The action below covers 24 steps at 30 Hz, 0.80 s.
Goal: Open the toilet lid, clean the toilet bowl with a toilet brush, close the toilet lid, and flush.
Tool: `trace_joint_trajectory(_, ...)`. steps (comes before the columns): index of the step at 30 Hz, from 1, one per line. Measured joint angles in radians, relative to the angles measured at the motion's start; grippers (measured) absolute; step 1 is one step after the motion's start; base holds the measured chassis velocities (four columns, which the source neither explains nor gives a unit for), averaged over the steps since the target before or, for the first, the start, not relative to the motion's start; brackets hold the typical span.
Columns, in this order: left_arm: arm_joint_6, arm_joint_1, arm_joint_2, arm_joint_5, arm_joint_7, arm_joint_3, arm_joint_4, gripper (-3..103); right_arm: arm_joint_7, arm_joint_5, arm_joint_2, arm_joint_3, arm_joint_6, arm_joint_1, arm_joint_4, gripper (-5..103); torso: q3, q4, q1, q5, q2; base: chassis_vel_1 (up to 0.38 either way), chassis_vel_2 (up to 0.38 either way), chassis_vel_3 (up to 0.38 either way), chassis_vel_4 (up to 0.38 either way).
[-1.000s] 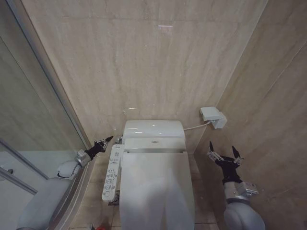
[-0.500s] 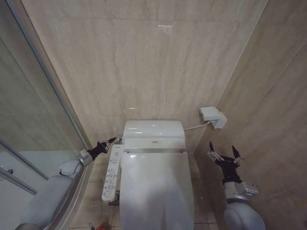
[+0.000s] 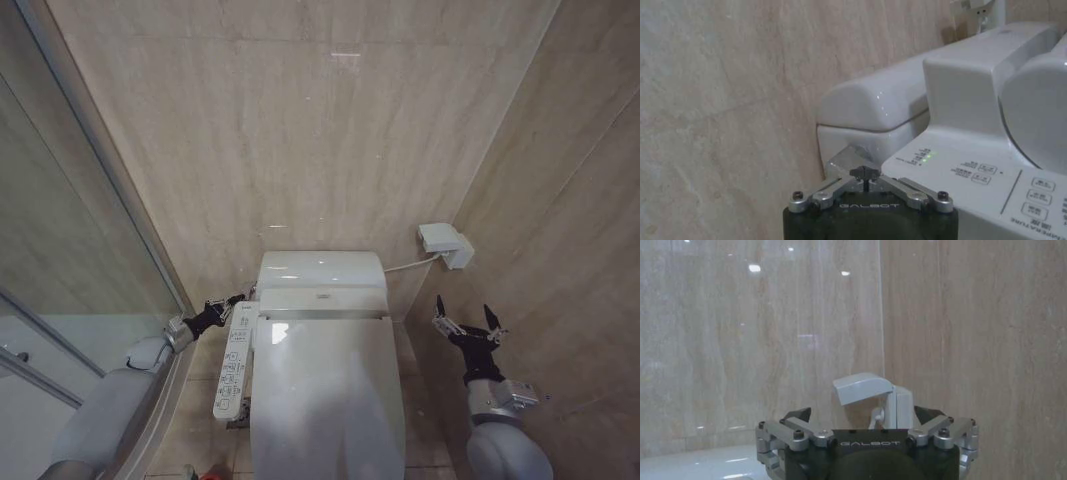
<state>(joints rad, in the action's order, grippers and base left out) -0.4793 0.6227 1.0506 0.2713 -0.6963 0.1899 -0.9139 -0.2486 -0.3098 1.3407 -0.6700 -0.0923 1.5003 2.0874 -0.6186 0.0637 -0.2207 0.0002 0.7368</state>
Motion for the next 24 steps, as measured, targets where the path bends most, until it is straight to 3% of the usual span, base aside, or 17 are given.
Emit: trace_joint_trajectory(24,-0.006,-0.061,0.055,-0.032,-0.004,-0.017,0.091,0,0.0,0.0,0.0,0.0,0.0,0.0,0.0,100,0.0,0.0,0.0,0.0001,0.0,0.0,0.0,0.0,0.0)
